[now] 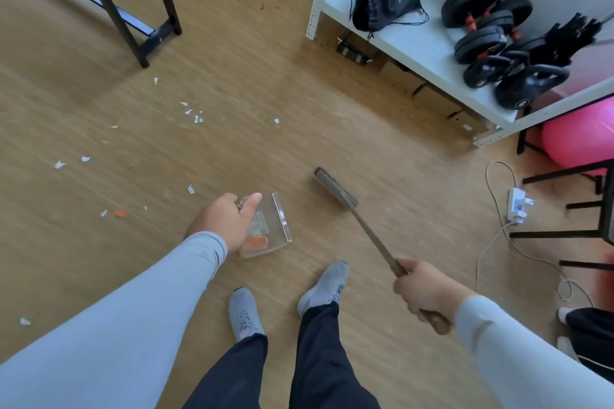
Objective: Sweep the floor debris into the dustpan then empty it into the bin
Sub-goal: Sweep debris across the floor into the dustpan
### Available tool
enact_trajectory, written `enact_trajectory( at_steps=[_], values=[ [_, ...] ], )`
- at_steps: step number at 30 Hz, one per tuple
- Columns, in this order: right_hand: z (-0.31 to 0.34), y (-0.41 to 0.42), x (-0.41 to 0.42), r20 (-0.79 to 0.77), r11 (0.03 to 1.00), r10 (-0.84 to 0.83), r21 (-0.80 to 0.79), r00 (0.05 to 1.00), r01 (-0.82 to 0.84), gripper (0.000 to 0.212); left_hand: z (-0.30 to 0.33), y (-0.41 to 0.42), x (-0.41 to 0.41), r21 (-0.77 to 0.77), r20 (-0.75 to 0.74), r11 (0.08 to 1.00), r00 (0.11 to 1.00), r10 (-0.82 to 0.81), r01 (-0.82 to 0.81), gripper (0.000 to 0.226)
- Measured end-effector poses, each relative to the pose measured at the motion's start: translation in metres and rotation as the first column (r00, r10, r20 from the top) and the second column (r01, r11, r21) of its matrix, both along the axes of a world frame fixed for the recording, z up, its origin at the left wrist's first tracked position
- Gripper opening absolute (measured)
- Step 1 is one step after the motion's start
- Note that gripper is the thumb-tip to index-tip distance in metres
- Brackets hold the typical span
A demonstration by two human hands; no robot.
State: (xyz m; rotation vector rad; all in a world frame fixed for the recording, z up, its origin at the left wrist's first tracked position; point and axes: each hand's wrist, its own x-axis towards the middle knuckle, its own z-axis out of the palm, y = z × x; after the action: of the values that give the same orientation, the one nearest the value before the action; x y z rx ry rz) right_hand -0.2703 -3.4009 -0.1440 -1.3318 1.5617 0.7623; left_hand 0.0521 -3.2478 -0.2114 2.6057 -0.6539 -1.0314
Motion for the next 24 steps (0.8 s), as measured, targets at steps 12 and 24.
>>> enact_trajectory(
  at_steps=[12, 24],
  values=[
    [0.016, 0.045, -0.016, 0.039, 0.846, -0.413, 0.388, 0.91, 0.367, 0.053, 0.0, 0.002, 0.002, -0.002, -0.018, 1.0, 1.0, -0.005, 0.005, 0.062],
    [0.021, 0.01, 0.022, 0.034, 0.994, -0.109, -0.009, 0.993, 0.11, 0.028, 0.021, 0.05, 0.01, -0.022, -0.072, 0.999, 0.997, 0.029, -0.031, 0.064]
  ],
)
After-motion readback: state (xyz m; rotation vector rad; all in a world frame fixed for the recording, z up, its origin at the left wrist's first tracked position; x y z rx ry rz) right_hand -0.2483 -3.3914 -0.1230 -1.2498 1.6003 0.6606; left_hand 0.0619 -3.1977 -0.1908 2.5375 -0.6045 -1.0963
